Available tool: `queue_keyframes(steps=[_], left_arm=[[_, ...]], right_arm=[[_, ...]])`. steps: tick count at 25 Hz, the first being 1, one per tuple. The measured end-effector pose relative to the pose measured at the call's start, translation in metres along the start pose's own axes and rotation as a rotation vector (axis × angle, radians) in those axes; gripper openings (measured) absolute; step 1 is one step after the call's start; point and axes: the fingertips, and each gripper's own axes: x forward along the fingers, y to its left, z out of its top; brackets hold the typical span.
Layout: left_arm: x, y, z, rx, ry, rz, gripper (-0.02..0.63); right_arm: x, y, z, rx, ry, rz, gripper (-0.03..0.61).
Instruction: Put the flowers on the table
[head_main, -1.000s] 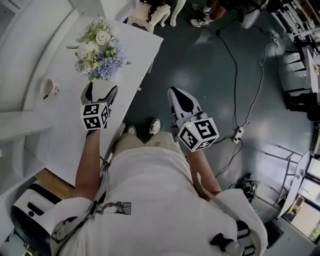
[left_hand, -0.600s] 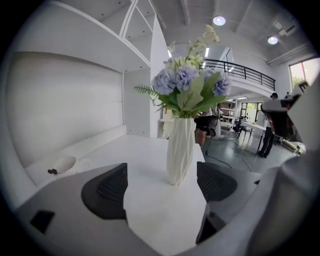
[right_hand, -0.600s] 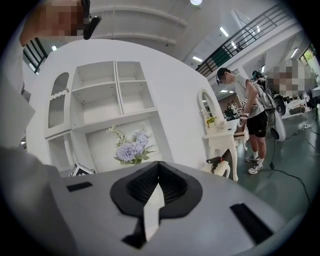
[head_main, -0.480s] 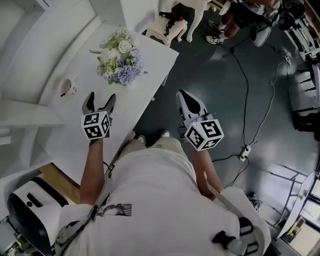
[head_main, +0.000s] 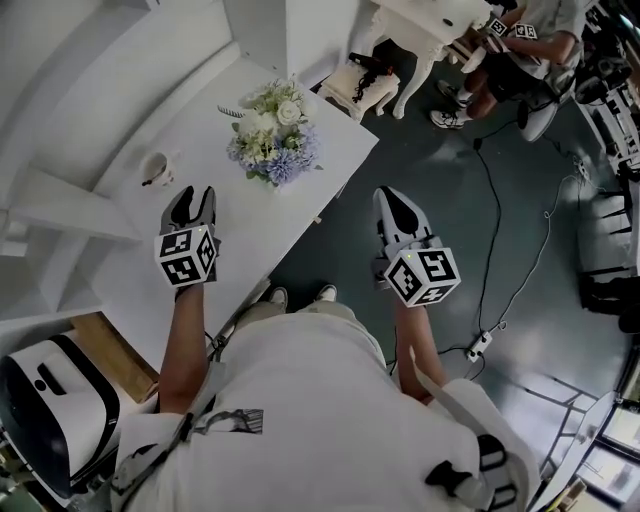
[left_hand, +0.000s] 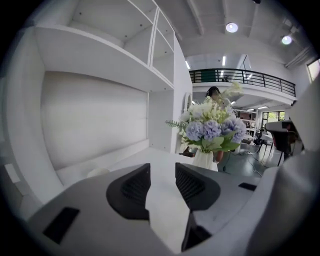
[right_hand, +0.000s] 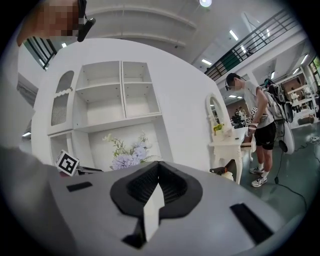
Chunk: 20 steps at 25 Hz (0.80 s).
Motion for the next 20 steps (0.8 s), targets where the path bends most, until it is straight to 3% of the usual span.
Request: queue_keyframes(steps=[6,11,20], left_arm=[[-0.033,0.023,0.047,0.006,-0.13,0.068,0.04],[-0.061,0.038,0.081,-0.001,-0.232,0.1,0.015],[-0.101,0.052,0.111,0.021,-0.324,0.108,0.014]], right_arm=[[0.012,0.017,0.015,-0.03,-0.012,0.071,0.009],[0.017,0.021,0.028,-0.058,-0.026,0.064,0.009],[0.016,0.02,0.043,-0.05,-0.062,0.038,0.009]])
